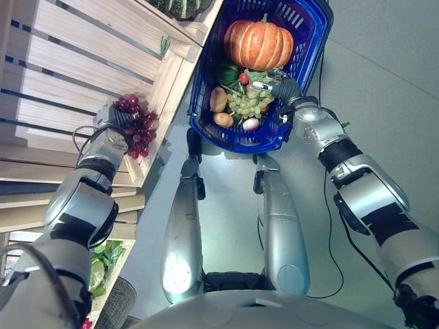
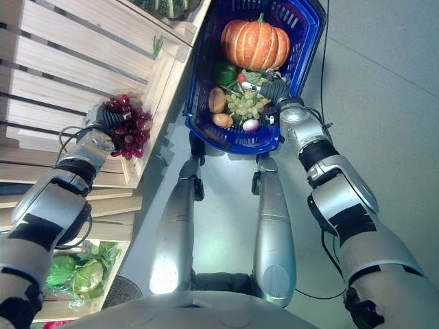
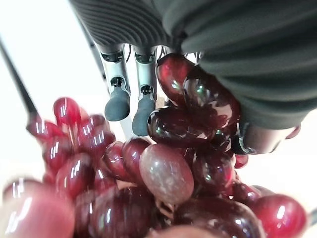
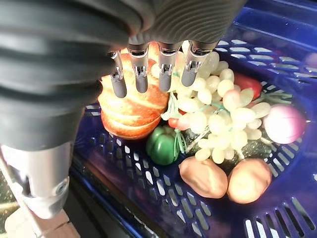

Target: Pick up fruits and vegetables into the basket

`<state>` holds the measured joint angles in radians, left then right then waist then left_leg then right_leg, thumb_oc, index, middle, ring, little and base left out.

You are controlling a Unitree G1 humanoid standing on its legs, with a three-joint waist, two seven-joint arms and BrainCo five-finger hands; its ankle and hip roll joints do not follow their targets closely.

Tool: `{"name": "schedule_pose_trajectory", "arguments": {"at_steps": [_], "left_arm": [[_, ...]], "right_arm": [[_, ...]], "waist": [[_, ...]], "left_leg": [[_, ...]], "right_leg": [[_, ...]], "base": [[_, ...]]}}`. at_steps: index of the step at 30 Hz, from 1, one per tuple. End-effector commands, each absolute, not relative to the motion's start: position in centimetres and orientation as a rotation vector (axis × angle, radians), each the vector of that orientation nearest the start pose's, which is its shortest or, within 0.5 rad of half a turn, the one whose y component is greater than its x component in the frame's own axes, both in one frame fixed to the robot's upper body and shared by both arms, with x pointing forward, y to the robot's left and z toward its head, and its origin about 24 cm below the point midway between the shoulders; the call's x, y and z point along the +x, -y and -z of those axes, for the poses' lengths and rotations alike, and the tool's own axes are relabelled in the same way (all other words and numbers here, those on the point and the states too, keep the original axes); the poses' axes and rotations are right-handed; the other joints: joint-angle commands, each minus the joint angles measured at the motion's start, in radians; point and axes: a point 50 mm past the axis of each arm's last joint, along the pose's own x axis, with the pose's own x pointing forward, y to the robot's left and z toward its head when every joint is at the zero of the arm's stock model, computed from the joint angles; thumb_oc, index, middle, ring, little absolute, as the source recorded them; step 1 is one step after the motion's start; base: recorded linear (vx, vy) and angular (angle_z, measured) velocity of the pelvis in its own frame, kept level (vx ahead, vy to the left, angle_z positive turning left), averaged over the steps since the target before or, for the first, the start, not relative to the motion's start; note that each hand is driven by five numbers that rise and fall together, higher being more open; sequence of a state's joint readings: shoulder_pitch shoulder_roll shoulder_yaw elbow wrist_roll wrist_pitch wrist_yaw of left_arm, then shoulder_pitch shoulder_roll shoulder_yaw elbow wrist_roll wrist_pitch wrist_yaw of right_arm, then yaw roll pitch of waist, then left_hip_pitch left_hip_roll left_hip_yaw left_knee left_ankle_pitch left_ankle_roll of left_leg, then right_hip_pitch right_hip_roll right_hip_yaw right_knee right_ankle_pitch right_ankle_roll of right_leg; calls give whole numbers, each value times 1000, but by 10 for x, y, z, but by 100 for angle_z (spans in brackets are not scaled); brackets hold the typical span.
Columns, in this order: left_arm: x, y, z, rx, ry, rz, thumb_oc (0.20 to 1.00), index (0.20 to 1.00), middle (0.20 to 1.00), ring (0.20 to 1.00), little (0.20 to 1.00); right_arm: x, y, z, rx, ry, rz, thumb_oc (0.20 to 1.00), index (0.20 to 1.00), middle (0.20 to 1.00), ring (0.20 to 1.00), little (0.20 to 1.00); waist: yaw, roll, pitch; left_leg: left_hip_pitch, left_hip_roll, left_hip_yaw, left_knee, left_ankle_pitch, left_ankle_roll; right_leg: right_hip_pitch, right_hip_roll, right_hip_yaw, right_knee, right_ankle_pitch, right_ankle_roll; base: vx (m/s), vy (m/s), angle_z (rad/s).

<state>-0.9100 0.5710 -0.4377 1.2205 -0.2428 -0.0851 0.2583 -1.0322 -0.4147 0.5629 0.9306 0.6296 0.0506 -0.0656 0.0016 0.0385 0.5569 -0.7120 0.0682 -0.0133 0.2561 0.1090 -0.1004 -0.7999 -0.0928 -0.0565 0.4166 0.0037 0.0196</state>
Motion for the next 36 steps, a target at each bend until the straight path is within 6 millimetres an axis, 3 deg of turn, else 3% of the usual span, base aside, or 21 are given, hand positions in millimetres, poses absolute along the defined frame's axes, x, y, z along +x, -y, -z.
{"name": "schedule_pose_trajectory", "arguments": {"at_steps": [1, 6, 11, 22, 31, 36], "left_arm": [[380, -270, -121, 157, 42, -302, 200, 200, 200, 200, 200], [371, -258, -141, -245, 297, -226, 200, 200, 200, 200, 200], [361, -258, -152, -455, 489, -173, 200, 200, 200, 200, 200], [338, -245, -179, -504, 788, -46, 200, 200, 200, 200, 200], [323, -206, -213, -477, 952, 166, 200, 200, 200, 200, 200], [311, -173, -236, -422, 1001, 360, 200, 200, 200, 200, 200]], "right_arm": [[400, 146, -142, -143, -22, -158, 1000, 1000, 1000, 1000, 1000], [389, 140, -147, -118, 91, -183, 1000, 1000, 1000, 1000, 1000], [378, 135, -154, -112, 213, -218, 1000, 1000, 1000, 1000, 1000], [339, 119, -167, -180, 484, -319, 1000, 1000, 1000, 1000, 1000], [319, 97, -199, -297, 688, -392, 1000, 1000, 1000, 1000, 1000], [310, 84, -220, -336, 795, -437, 1000, 1000, 1000, 1000, 1000]], "waist": [[13, 9, -37], [24, 7, -37], [21, 5, -37], [4, 4, -37], [7, 10, -37], [13, 13, -37]], "left_leg": [[-16, -114, 2, -11, -19, 36], [-11, -120, -13, -16, -29, 39], [-3, -121, -15, -19, -36, 42], [19, -121, -7, -24, -48, 47], [24, -123, -3, -25, -53, 51], [25, -125, 0, -26, -54, 54]], "right_leg": [[52, 60, -83, -45, -40, 17], [53, 59, -91, -37, -51, 18], [57, 57, -94, -29, -64, 15], [82, 49, -91, -31, -81, 17], [91, 44, -89, -35, -83, 18], [93, 43, -91, -36, -80, 19]], "base": [[-11, -45, 4], [-12, -31, 2], [-6, -3, 2], [0, 0, 0], [0, 0, 0], [0, 0, 0]]}}
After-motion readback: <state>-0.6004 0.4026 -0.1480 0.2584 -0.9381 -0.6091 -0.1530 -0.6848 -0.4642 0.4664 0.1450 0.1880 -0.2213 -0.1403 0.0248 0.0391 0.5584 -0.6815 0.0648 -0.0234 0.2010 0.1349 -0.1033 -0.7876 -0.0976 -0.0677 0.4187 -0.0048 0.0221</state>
